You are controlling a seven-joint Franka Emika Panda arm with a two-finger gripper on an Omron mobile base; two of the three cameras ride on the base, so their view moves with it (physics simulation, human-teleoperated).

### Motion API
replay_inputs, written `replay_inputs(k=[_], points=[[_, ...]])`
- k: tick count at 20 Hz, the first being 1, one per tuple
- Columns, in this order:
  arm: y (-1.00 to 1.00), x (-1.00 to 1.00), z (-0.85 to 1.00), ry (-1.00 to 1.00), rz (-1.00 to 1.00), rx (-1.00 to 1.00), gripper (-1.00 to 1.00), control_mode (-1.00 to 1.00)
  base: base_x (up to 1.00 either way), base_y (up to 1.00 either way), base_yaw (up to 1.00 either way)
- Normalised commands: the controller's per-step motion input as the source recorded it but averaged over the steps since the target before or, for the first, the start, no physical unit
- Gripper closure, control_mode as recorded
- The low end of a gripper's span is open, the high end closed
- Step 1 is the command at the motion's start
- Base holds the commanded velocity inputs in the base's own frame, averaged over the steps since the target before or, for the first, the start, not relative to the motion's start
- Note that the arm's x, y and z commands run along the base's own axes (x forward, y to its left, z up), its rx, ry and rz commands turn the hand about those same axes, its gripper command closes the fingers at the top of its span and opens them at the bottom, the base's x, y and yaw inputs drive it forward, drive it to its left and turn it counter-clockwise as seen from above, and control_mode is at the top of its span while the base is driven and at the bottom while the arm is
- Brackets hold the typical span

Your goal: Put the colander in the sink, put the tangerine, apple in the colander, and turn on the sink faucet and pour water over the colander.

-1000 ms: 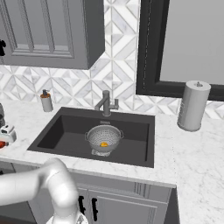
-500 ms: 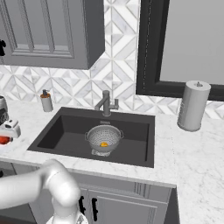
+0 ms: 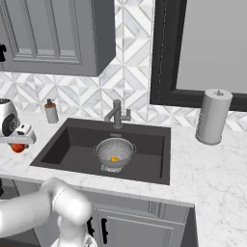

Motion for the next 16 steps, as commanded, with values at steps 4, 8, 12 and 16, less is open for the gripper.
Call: replay_inputs(k=[4,8,12,16], points=[[-0.85,0.11,0.19,-0.06,0.0,-0.07,1.0,-1.0,0.0,0.0,0.0],[-0.87,0.24,0.1,0.0,0.0,-0.08,1.0,-1.0,0.0,0.0,0.0],[-0.82,0.3,0.0,0.0,-0.01,-0.13,1.0,-1.0,0.0,0.0,0.0],[-0.78,0.33,-0.01,-0.01,-0.04,-0.15,1.0,-1.0,0.0,0.0,0.0]])
